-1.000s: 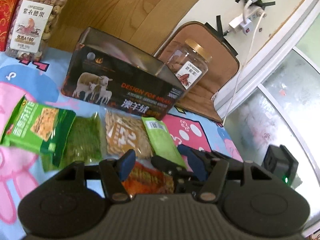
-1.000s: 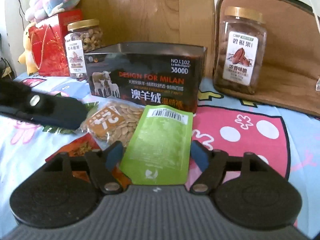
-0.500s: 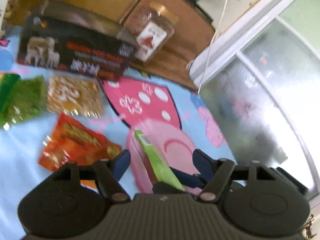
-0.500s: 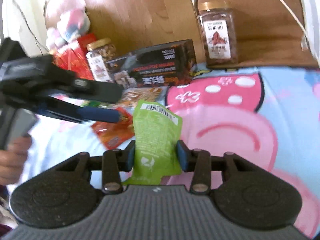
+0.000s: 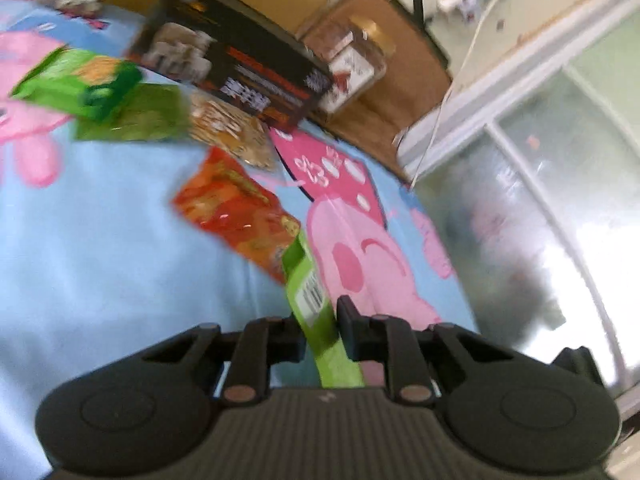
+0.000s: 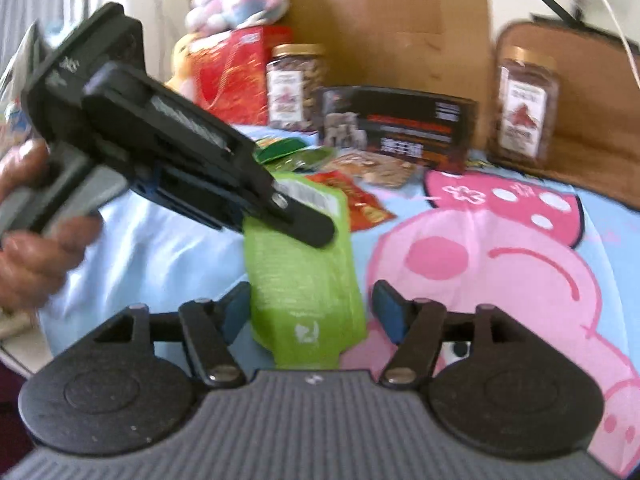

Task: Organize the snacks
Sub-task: 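Grasp the light green pouch by its edge with the left gripper, then carry the green pouch into the black tin box and release it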

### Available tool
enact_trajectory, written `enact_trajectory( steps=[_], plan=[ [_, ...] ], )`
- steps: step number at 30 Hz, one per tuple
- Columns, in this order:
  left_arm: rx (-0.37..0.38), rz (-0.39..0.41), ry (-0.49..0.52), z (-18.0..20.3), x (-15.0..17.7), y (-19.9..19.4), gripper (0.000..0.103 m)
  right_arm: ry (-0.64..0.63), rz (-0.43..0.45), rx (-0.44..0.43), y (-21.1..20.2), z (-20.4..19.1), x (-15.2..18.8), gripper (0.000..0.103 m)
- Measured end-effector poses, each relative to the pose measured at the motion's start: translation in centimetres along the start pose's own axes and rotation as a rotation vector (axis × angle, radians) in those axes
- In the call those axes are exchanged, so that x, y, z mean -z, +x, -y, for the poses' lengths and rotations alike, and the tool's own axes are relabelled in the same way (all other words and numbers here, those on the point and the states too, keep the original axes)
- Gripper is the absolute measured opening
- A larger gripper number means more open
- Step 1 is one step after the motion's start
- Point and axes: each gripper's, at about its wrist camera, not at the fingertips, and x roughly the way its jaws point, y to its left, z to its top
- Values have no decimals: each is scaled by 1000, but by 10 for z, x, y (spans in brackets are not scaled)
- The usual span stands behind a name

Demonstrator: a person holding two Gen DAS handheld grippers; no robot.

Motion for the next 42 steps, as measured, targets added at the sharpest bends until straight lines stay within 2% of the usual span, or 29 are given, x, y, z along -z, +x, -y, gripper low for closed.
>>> enact_trajectory(
  steps=[2,5,7,8,9,15,18,23,26,29,33,36,40,42],
  plan=[
    [15,54,5,-5,6,-17,16,-28,-2,-14,1,-1,1,68],
    [-2,126,21,-10,10,-38,16,-19,-10,-39,6,-1,-2,69],
    [-4,139,-10,-20,10,-46,16,-29,-13,-55,10,-6,-4,64],
    [-6,145,-27,-24,11,-49,16,-35,-13,-69,11,-9,-5,56],
    [-10,156,-35,-27,11,-51,16,-48,-12,-86,11,-15,-5,53],
    [-21,200,-59,-38,6,-67,17,-79,-12,-78,25,-31,-15,43],
    [4,211,-59,-38,-6,-73,16,-103,-4,-63,30,-39,-20,41],
    [25,241,0,-23,-51,-72,17,-165,82,9,32,-37,-47,40],
    [9,257,63,-12,-91,-60,17,-200,128,64,39,-23,-72,40],
    [10,263,76,-8,-132,-40,17,-214,154,122,54,-2,-99,40],
    [-13,283,95,-11,-179,-13,17,-175,155,171,83,29,-134,40],
    [-35,285,70,-20,-205,8,18,-150,142,198,104,46,-151,40],
    [-82,279,49,-34,-224,30,18,-128,106,202,132,65,-163,41],
    [-123,280,43,-39,-227,38,20,-140,89,198,143,64,-164,46]
  ],
)
